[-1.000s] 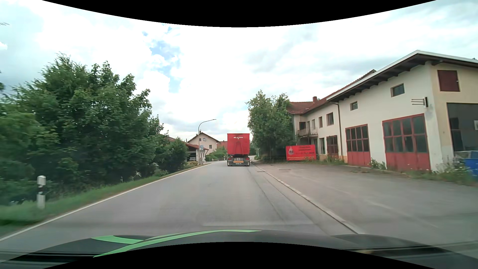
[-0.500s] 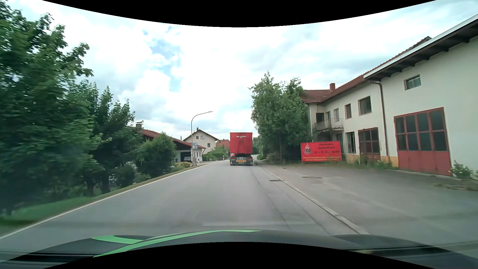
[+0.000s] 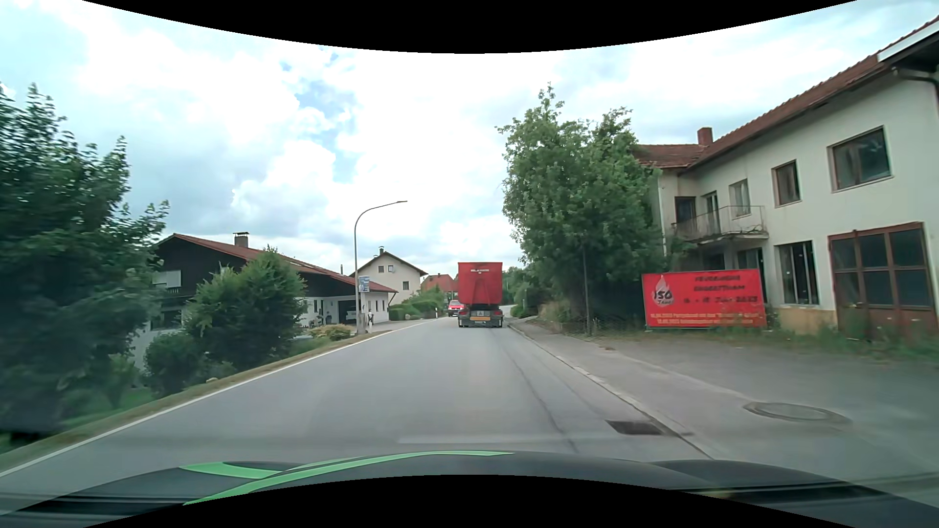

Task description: Follow the waypoints while adhering to traffic rules and regulations

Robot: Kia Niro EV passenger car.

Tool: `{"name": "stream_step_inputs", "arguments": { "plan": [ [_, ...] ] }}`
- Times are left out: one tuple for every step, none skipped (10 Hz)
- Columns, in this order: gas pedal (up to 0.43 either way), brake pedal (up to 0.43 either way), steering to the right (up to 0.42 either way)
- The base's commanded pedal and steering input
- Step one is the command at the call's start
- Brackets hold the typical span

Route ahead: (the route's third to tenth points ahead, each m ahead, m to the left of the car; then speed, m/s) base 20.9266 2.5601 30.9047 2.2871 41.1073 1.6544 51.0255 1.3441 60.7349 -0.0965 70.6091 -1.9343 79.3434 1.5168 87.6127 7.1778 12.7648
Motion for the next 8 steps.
{"name": "stream_step_inputs", "arguments": {
  "plan": [
    [0.000,0.000,0.002],
    [0.000,0.000,0.005],
    [0.000,0.000,0.007],
    [0.000,0.000,0.008],
    [0.000,0.000,0.008],
    [0.000,0.000,0.008],
    [0.000,0.000,0.007],
    [0.000,0.000,0.007]
  ]
}}
